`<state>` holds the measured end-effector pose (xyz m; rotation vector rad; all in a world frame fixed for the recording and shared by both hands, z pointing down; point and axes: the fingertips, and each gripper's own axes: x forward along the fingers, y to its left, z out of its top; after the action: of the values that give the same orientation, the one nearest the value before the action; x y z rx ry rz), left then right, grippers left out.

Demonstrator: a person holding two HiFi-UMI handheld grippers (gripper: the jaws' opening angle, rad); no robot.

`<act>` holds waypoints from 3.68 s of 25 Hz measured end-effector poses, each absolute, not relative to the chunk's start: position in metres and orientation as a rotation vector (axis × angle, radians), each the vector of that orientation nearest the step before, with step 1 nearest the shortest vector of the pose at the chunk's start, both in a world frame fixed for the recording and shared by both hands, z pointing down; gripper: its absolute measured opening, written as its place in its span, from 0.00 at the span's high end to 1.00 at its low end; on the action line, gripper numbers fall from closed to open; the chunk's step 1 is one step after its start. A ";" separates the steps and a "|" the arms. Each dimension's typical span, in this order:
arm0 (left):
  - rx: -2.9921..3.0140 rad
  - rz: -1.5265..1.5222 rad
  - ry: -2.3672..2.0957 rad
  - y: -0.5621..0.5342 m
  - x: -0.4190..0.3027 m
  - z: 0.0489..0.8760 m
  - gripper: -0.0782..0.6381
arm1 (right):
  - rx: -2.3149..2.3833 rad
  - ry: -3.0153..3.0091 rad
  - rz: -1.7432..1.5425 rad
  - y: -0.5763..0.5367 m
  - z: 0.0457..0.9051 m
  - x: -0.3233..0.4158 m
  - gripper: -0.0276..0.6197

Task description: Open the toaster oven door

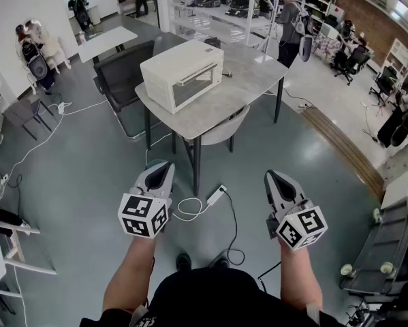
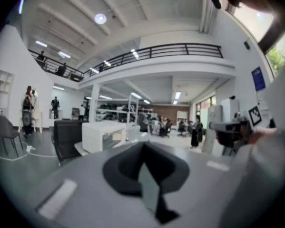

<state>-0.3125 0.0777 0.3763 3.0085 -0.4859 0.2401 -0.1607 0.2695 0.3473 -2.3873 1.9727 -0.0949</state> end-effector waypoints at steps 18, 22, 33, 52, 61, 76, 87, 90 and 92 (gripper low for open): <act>2.964 0.307 -0.494 0.118 -0.282 0.393 0.88 | -2.406 2.076 -0.130 0.310 0.373 -0.149 0.97; 2.957 0.307 -0.484 0.132 -0.272 0.397 0.88 | -2.374 2.074 -0.173 0.319 0.380 -0.145 0.97; 2.950 0.289 -0.464 0.118 -0.242 0.401 0.88 | -2.342 2.001 -0.281 0.322 0.390 -0.105 0.97; 2.904 0.313 -0.415 -0.060 -0.121 0.426 0.88 | -2.316 2.026 -0.456 0.136 0.417 0.000 0.97; 2.866 0.328 -0.392 -0.136 -0.092 0.436 0.88 | -2.309 2.063 -0.462 0.045 0.411 0.023 0.97; 2.878 0.311 -0.318 -0.174 -0.052 0.431 0.88 | -2.298 2.096 -0.409 -0.016 0.398 0.049 0.97; 2.863 0.366 -0.442 -0.199 -0.007 0.438 0.88 | -2.200 2.111 -0.494 -0.033 0.418 0.105 0.97; 2.845 0.389 -0.505 -0.202 0.011 0.442 0.88 | -2.160 2.136 -0.525 -0.045 0.426 0.137 0.97; 2.831 0.420 -0.544 -0.203 0.024 0.447 0.88 | -2.117 2.173 -0.544 -0.055 0.429 0.154 0.97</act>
<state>0.0237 -0.2034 0.4470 2.8305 -0.5435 0.4197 0.1542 -0.0551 0.4291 -2.1166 2.1733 -0.5439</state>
